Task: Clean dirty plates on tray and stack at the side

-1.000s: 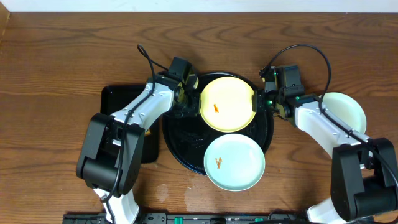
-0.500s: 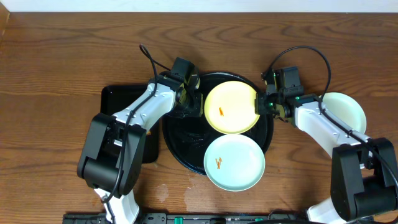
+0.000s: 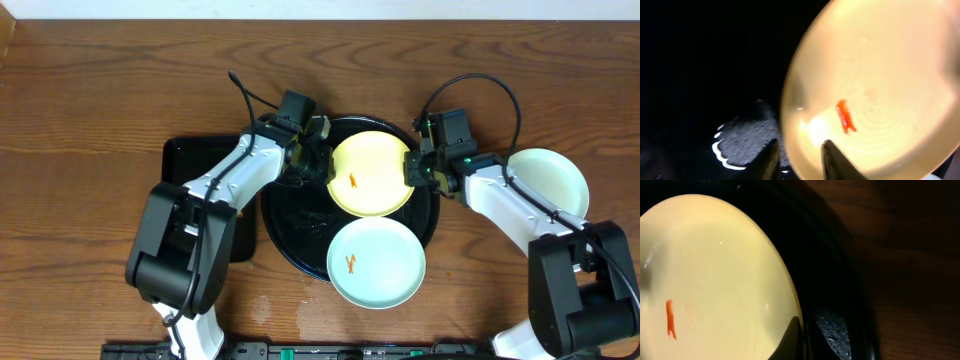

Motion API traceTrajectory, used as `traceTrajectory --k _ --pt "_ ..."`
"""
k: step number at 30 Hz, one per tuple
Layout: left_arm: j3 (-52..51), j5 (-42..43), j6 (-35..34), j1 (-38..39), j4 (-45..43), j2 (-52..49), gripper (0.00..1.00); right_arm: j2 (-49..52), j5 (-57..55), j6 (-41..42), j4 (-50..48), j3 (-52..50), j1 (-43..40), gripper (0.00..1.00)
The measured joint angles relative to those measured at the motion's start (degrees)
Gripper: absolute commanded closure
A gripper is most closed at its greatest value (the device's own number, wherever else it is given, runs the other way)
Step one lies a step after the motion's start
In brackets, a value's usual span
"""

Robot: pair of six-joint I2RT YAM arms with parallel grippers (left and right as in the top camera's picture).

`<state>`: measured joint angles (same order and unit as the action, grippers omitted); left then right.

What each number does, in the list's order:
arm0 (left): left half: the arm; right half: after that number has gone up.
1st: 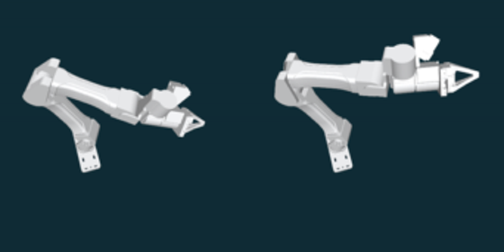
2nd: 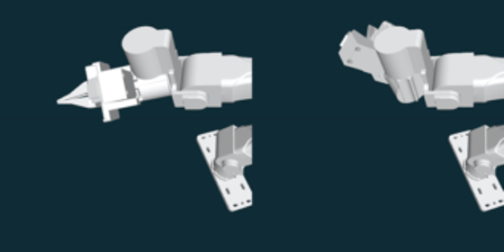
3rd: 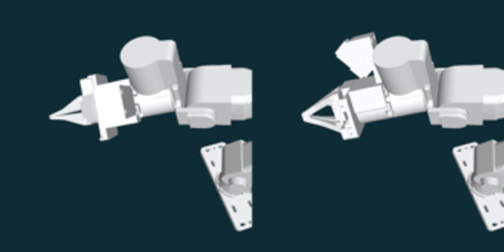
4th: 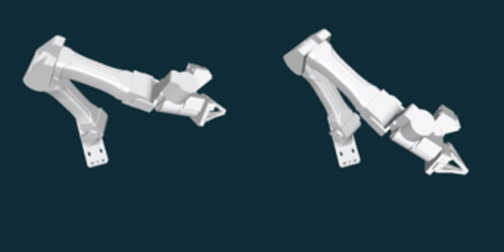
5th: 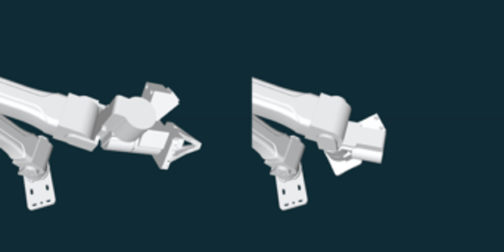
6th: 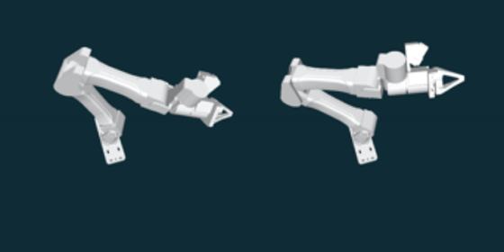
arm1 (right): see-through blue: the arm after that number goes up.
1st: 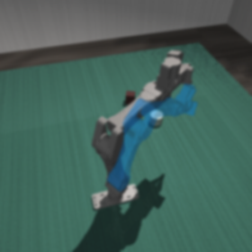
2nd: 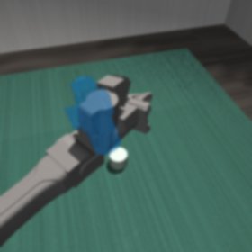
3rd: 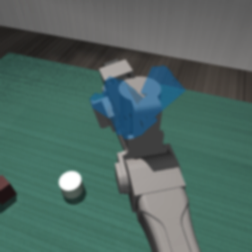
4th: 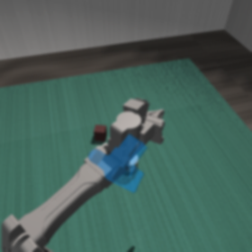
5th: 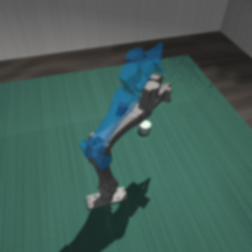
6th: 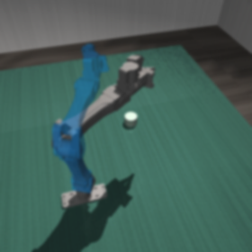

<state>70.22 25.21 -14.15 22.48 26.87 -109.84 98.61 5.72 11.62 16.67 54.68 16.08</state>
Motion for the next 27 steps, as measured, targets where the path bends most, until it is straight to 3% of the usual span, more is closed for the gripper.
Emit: traceTrajectory --k 1,4,11,14,20,22,25,27 --pt "0.0 0.0 0.3 0.2 -0.2 -0.2 0.87 0.0 0.0 0.0 0.0 0.0 0.1 0.99" --pt "-0.2 -0.3 1.0 0.8 -0.3 -1.1 0.92 0.0 0.0 0.0 0.3 0.0 0.1 0.99" --pt "-0.1 1.1 1.1 0.9 -1.0 -4.1 0.92 0.0 2.7 -0.1 0.4 0.0 0.1 0.98" --pt "-0.1 1.1 1.1 0.9 -1.2 -4.1 0.92 0.0 4.8 -1.4 0.3 0.0 -0.2 0.81" --pt "-0.1 1.0 1.1 0.9 -1.2 -4.1 0.92 0.0 16.1 -4.4 0.2 0.0 -0.4 0.69" --pt "-0.1 1.0 1.1 0.8 -1.2 -4.1 0.92 0.0 20.6 -4.8 0.2 0.0 -0.4 0.74" --pt "-0.1 1.0 1.1 0.6 -1.0 -4.1 0.92 0.0 23.2 -4.3 0.3 0.0 -0.4 0.99" --pt "-0.1 1.0 1.1 0.3 -0.5 -3.7 0.92 -0.3 24.3 -3.4 -0.3 0.2 -0.6 0.99"
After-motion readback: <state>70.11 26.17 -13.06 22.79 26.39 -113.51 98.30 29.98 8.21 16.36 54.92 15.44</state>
